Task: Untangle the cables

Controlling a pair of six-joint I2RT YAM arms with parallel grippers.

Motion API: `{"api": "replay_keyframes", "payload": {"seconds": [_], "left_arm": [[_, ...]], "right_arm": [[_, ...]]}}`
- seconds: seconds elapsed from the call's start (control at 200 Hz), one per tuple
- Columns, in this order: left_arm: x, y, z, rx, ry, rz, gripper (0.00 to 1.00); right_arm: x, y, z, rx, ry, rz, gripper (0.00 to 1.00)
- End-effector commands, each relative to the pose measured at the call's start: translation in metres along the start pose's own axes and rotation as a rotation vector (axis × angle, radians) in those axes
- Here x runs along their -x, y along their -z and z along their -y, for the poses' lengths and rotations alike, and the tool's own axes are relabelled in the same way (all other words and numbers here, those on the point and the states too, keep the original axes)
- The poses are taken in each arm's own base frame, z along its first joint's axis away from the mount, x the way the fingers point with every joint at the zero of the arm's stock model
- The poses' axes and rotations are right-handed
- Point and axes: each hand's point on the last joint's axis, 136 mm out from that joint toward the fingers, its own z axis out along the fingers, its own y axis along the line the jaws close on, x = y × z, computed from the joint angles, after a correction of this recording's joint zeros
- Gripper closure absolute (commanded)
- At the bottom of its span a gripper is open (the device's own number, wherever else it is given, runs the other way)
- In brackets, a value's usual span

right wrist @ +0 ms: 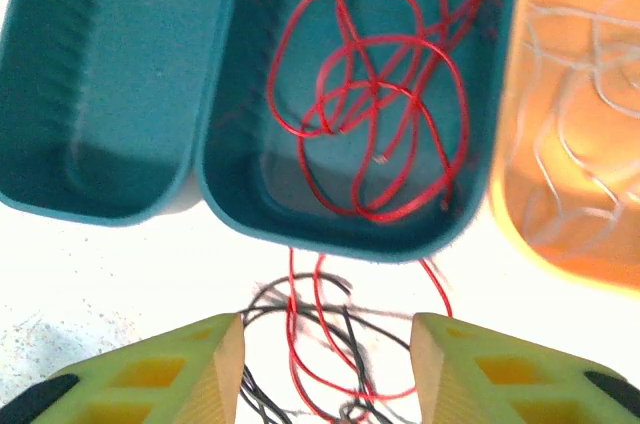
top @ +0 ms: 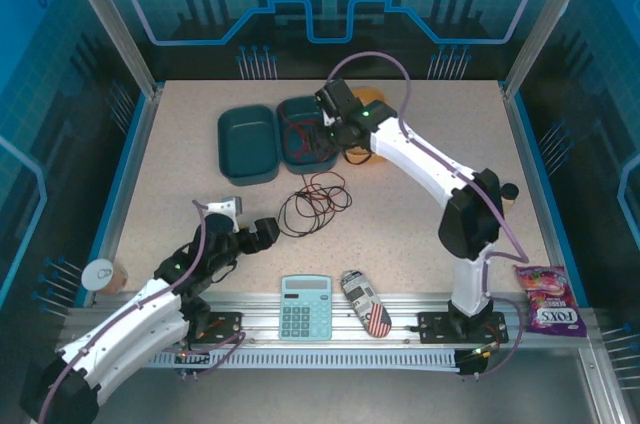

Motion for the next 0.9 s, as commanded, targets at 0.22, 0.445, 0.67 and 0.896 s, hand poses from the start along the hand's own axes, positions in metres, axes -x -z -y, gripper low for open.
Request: {"api": "replay_keyframes", "payload": {"seconds": [0.22, 0.445, 0.67, 0.896], "left_arm": [[0.011, -0.018, 0.023, -0.046, 0.008, -0.041, 0.01], [0.012, -0.027, 0.027, -0.047, 0.014, -0.053, 0.01], [0.009, -0.028, 0.024, -0.039, 0.011, -0.059, 0.01], [0.006, -0.028, 0.019, -0.028, 0.013, -0.06, 0.01]], "right_arm": [[-0.056, -0.014, 0.049, -0.058, -0.271, -0.004, 0.55], [-0.068, -0.043, 0.06, -0.06, -0.367, -0.041, 0.59], [-0.074, -0.068, 0.064, -0.081, -0.386, -0.084, 0.63], [-0.087, -0.085, 0.071, -0.122, -0.399, -0.115, 0.65]]}}
